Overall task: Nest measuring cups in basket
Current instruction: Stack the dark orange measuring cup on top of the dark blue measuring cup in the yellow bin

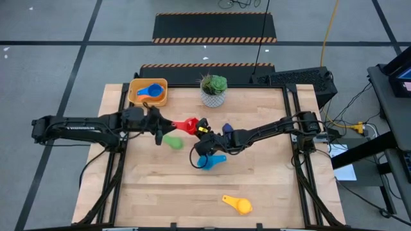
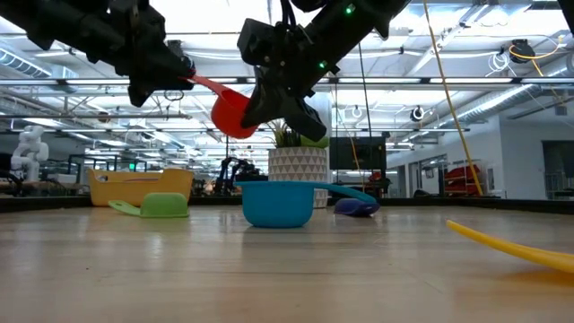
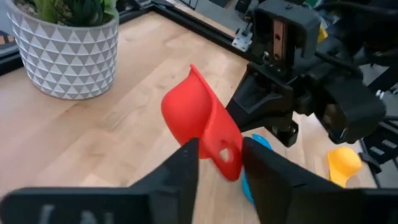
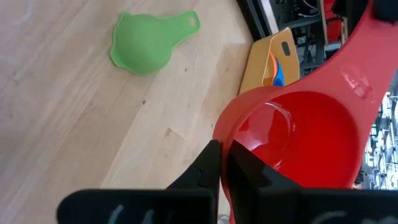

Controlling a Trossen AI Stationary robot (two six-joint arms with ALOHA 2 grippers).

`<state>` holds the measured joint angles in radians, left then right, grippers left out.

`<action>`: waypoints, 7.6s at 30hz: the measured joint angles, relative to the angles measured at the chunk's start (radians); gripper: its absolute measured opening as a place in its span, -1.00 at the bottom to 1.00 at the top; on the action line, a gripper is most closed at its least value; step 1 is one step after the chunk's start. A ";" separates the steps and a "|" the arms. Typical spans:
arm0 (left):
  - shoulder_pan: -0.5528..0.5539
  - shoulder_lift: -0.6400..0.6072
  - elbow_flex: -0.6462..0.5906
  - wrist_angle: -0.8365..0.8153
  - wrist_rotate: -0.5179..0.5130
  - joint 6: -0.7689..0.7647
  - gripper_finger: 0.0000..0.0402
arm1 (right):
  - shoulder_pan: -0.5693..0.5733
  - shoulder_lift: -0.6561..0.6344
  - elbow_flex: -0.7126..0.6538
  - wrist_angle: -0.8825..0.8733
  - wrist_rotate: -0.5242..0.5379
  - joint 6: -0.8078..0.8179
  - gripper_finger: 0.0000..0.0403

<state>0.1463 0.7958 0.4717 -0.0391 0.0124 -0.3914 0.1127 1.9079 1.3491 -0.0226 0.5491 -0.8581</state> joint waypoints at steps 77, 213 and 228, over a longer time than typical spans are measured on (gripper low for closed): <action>-0.071 0.014 0.033 -0.031 -0.121 0.242 0.05 | -0.052 -0.033 -0.001 0.054 0.203 0.350 -0.96; 0.526 0.592 0.468 -0.741 -1.088 0.964 -0.97 | -0.412 -0.291 -0.342 0.188 -0.473 0.558 0.07; 0.497 0.591 0.468 -0.611 -0.977 0.841 -0.98 | -0.412 -0.295 -0.401 0.446 -0.483 0.547 0.07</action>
<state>0.6437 1.3869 0.9394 -0.6502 -0.9643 0.4492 -0.2996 1.6131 0.9478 0.4230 0.0658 -0.3107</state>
